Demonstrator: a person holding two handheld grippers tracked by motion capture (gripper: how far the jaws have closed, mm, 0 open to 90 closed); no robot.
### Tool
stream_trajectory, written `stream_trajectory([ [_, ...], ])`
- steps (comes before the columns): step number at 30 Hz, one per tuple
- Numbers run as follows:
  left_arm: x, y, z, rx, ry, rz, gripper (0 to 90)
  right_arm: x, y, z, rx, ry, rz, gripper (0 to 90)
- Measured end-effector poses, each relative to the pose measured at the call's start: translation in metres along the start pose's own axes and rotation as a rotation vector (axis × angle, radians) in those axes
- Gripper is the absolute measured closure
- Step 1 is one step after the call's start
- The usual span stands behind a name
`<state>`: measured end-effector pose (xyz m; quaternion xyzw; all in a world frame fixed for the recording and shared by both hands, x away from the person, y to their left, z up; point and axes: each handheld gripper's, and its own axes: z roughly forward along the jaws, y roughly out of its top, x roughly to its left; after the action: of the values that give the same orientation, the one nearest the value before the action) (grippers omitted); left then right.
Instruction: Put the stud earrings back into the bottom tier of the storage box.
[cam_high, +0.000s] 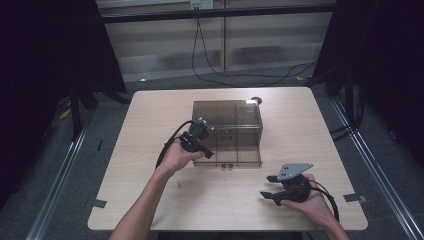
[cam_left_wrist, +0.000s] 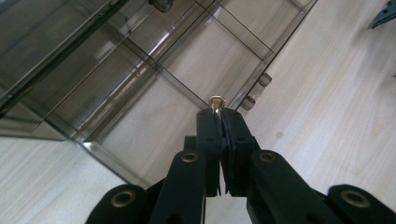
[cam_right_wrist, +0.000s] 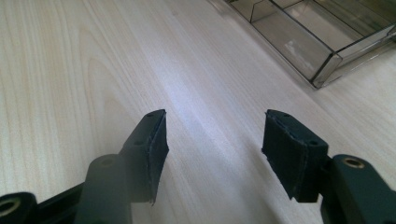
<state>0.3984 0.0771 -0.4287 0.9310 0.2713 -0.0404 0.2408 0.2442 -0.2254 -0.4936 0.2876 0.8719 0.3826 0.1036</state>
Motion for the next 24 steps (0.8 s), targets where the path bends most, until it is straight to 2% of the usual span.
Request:
stream_trajectory([
  [1,0.000,0.001,0.002,-0.011,-0.002,0.001,87.3,0.000,0.000,0.000,-0.002,0.003,0.004,40.6],
  [6,-0.001,0.009,0.010,0.010,-0.001,0.005,87.3,0.000,0.000,-0.001,0.004,-0.003,-0.002,40.5],
  [7,-0.001,0.011,0.012,0.012,0.000,0.016,87.3,0.000,0.000,0.000,0.003,-0.001,0.000,40.5],
  [8,-0.003,0.013,0.013,0.017,-0.005,0.006,87.3,0.000,-0.001,0.000,0.002,0.001,-0.001,40.5],
  [14,-0.006,0.020,0.022,0.030,-0.009,0.029,87.3,-0.001,-0.001,-0.001,0.004,0.000,-0.005,40.5],
  [20,-0.004,0.024,0.031,0.037,-0.012,0.026,87.3,-0.001,-0.001,-0.002,0.002,-0.001,-0.004,40.6],
  [22,-0.003,0.024,0.034,0.038,-0.014,0.008,87.3,-0.001,-0.001,-0.003,0.001,-0.001,-0.004,40.5],
  [24,-0.003,0.026,0.038,0.048,-0.015,0.017,87.3,-0.002,-0.002,-0.003,0.003,-0.001,-0.003,40.5],
])
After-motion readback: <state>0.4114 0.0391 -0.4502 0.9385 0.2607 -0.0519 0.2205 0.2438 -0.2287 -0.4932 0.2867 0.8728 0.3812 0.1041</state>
